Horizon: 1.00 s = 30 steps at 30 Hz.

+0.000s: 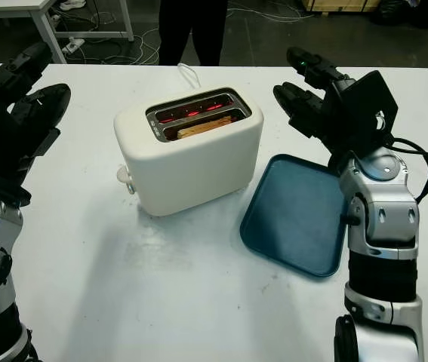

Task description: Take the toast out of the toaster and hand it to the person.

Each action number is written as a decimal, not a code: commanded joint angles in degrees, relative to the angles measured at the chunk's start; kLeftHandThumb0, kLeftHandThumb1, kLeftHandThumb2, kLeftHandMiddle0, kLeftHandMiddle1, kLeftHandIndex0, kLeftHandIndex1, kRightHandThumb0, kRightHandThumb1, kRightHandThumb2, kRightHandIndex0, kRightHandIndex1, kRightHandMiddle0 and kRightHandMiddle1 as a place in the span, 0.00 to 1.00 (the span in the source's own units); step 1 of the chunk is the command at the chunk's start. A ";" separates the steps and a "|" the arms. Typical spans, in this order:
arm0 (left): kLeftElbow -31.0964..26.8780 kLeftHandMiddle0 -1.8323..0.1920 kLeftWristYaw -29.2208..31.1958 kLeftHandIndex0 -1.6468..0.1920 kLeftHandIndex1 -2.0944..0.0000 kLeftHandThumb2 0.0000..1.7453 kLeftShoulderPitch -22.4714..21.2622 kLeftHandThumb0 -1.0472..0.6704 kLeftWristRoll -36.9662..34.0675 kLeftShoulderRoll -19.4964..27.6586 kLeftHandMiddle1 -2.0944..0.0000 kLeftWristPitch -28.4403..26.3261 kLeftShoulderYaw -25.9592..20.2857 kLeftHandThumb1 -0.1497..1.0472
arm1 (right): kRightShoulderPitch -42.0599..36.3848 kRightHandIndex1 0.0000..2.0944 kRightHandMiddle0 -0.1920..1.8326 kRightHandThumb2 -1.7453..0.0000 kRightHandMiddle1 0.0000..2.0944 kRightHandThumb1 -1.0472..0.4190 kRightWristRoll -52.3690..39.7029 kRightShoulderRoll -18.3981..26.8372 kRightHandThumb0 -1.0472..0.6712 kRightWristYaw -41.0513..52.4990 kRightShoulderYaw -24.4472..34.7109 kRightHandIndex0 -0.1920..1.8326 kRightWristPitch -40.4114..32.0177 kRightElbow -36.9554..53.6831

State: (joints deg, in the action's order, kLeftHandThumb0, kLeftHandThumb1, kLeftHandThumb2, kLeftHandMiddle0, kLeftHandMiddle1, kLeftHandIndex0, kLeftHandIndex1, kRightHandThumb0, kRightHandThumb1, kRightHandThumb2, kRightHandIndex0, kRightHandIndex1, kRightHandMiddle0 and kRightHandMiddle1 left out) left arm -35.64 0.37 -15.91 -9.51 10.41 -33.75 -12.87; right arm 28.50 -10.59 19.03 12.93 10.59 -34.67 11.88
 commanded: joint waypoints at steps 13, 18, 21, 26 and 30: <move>-0.91 0.91 0.59 0.69 0.97 0.15 0.48 0.25 1.04 1.66 0.59 1.18 1.43 0.89 | -0.74 0.01 0.26 0.79 0.00 0.09 -0.25 0.57 0.33 -0.50 -0.85 0.25 -1.07 1.50; -1.42 0.91 -0.44 0.69 0.97 0.13 0.00 0.25 0.81 0.84 0.58 -0.20 1.36 0.89 | -0.28 0.01 0.25 0.79 0.00 0.09 -0.29 0.85 0.34 -0.78 -0.59 0.25 -1.56 1.21; -1.64 0.91 -0.48 0.69 0.97 0.12 -0.12 0.25 0.81 1.12 0.58 -0.69 1.38 0.89 | -0.09 0.01 0.25 0.79 0.00 0.09 -0.43 1.07 0.35 -0.46 -0.48 0.25 -1.19 0.62; -1.44 0.91 0.21 0.69 0.96 0.15 0.38 0.25 1.37 2.00 0.58 0.68 1.75 0.89 | 0.05 0.01 0.25 0.79 0.00 0.09 -0.93 0.79 0.36 -0.84 -0.25 0.25 -1.76 0.88; -1.32 0.91 0.41 0.69 0.95 0.15 0.58 0.25 1.12 1.85 0.57 1.08 1.44 0.89 | -0.11 0.01 0.26 0.79 0.01 0.09 -0.11 1.37 0.34 -0.80 -0.89 0.26 -1.56 1.16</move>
State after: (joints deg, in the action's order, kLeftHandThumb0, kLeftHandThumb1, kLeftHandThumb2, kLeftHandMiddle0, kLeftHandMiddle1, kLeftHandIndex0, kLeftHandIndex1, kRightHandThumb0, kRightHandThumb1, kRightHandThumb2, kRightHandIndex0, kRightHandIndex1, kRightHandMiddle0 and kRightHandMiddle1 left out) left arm -36.60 0.39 -15.71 -8.61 11.75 -33.69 -11.39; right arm 27.50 -10.91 19.80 12.38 10.01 -35.52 12.54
